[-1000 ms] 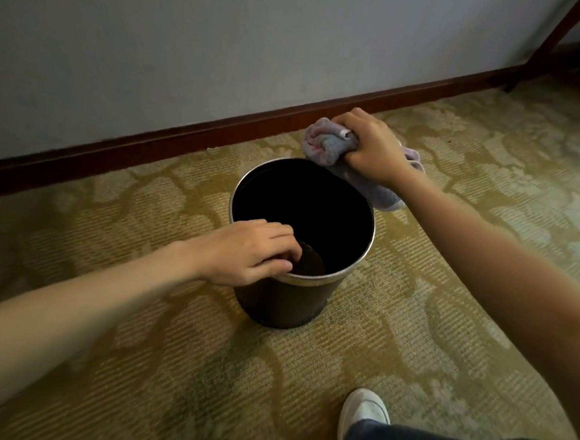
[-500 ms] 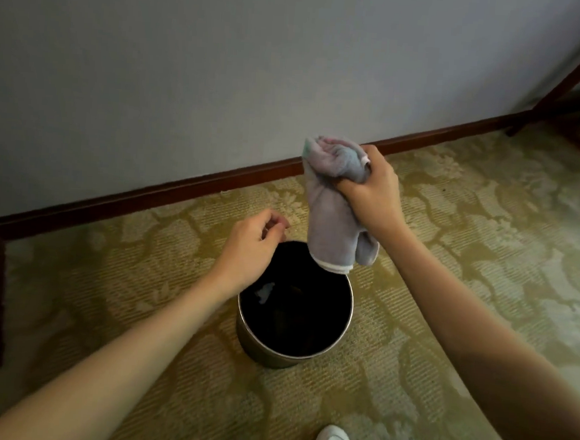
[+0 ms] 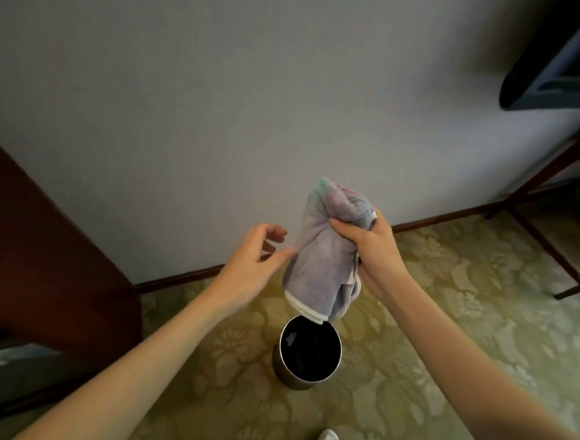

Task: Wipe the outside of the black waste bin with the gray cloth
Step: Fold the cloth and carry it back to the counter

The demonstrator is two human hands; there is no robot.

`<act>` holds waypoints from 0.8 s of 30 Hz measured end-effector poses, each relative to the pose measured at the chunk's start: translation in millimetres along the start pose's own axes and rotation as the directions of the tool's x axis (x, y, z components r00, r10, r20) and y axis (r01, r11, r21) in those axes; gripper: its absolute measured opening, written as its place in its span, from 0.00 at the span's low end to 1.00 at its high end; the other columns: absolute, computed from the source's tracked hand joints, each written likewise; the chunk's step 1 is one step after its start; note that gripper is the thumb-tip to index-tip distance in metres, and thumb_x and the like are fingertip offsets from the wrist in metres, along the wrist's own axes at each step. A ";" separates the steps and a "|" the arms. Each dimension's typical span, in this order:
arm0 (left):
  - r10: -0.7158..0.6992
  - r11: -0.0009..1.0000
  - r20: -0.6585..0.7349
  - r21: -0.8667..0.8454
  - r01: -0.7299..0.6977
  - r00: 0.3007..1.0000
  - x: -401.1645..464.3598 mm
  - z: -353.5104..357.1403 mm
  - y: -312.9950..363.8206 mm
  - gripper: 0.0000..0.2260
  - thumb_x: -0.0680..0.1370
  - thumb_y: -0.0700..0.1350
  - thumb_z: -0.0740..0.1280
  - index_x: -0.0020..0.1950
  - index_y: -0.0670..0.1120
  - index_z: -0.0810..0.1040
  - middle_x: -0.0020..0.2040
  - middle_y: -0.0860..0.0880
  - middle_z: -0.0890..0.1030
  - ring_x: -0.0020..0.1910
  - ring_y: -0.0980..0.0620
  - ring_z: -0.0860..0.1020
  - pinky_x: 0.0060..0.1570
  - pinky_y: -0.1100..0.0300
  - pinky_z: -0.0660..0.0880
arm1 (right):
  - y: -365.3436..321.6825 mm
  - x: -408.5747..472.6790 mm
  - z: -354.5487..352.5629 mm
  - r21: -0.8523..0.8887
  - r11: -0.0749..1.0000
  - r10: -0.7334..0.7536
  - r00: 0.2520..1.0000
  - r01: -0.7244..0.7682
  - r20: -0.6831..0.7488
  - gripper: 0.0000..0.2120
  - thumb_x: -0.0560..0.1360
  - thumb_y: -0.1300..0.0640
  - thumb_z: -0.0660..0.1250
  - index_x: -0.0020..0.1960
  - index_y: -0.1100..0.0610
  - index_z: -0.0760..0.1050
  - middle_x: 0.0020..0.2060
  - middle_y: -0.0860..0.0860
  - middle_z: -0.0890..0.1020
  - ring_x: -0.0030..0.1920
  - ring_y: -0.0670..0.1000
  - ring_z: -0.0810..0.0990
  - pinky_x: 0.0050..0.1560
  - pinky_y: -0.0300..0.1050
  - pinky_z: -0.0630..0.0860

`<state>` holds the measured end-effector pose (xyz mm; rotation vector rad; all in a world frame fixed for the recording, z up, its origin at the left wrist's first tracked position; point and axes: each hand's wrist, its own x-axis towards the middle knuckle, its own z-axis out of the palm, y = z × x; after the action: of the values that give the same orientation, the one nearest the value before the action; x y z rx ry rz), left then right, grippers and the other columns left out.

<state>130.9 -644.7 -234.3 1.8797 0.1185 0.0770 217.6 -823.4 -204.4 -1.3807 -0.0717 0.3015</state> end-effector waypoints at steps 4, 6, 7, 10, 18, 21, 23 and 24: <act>0.036 0.997 0.064 0.068 -0.040 0.997 -16.8 -66.1 42.2 0.27 0.71 0.65 0.61 0.66 0.55 0.65 0.64 0.55 0.68 0.60 0.61 0.68 0.57 0.62 0.67 | -56.2 -7.3 57.5 0.171 0.982 -0.086 0.995 0.077 0.043 0.20 0.68 0.66 0.73 0.59 0.59 0.76 0.54 0.58 0.83 0.55 0.56 0.81 0.51 0.48 0.79; 0.038 0.997 0.055 0.062 -0.042 0.998 -16.3 -93.4 55.4 0.29 0.69 0.65 0.62 0.67 0.55 0.64 0.66 0.55 0.67 0.61 0.59 0.68 0.59 0.60 0.67 | -74.2 -3.4 87.0 0.209 0.969 -0.145 0.988 0.132 0.050 0.21 0.69 0.68 0.72 0.60 0.61 0.75 0.53 0.57 0.83 0.55 0.55 0.82 0.48 0.44 0.79; 0.034 0.998 0.051 0.045 -0.036 0.998 -15.4 -106.3 60.9 0.30 0.69 0.64 0.63 0.68 0.54 0.63 0.67 0.54 0.67 0.62 0.57 0.68 0.60 0.58 0.67 | -81.8 -1.4 102.1 0.222 0.962 -0.173 0.984 0.159 0.048 0.21 0.69 0.68 0.71 0.61 0.61 0.75 0.52 0.56 0.84 0.54 0.54 0.82 0.47 0.43 0.79; 0.034 0.999 0.055 0.008 -0.035 0.998 -8.5 -143.9 73.6 0.32 0.70 0.63 0.65 0.70 0.53 0.61 0.69 0.52 0.66 0.64 0.52 0.69 0.64 0.51 0.69 | -101.4 6.9 144.0 0.291 0.936 -0.210 0.977 0.195 0.021 0.21 0.69 0.68 0.72 0.60 0.62 0.75 0.50 0.55 0.84 0.53 0.53 0.83 0.46 0.43 0.79; 0.080 0.987 0.027 -0.142 -0.076 0.996 24.3 -230.3 93.3 0.33 0.71 0.51 0.72 0.71 0.50 0.59 0.66 0.53 0.71 0.61 0.60 0.74 0.60 0.59 0.72 | -148.1 41.8 242.1 0.400 0.895 -0.263 0.958 0.198 0.114 0.16 0.71 0.67 0.70 0.58 0.59 0.76 0.46 0.52 0.85 0.51 0.51 0.83 0.52 0.49 0.80; 0.102 0.979 -0.107 -0.164 -0.118 0.989 28.9 -261.6 101.0 0.29 0.70 0.48 0.74 0.67 0.49 0.65 0.62 0.50 0.75 0.56 0.61 0.77 0.53 0.62 0.76 | -159.4 53.0 279.2 0.433 0.888 -0.251 0.952 0.154 0.177 0.18 0.72 0.64 0.70 0.61 0.58 0.75 0.46 0.51 0.85 0.50 0.50 0.84 0.49 0.50 0.81; 0.116 0.979 -0.187 -0.142 -0.143 0.976 30.8 -288.5 106.8 0.26 0.70 0.45 0.74 0.64 0.48 0.67 0.59 0.50 0.77 0.51 0.63 0.78 0.45 0.67 0.75 | -164.3 58.5 303.5 0.450 0.881 -0.264 0.942 0.147 0.209 0.18 0.72 0.64 0.70 0.61 0.59 0.75 0.45 0.51 0.86 0.49 0.50 0.84 0.49 0.51 0.81; 0.125 0.981 -0.214 -0.120 -0.153 0.969 30.4 -304.2 109.7 0.25 0.70 0.43 0.74 0.64 0.48 0.67 0.58 0.50 0.78 0.50 0.63 0.79 0.44 0.69 0.75 | -166.1 60.1 315.7 0.454 0.879 -0.271 0.936 0.147 0.223 0.18 0.72 0.64 0.70 0.61 0.60 0.75 0.46 0.52 0.85 0.50 0.50 0.84 0.49 0.51 0.81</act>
<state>131.4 -386.9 -36.7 1.7381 0.1196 0.3685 232.1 -532.9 10.7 -0.8702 -0.3699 0.3062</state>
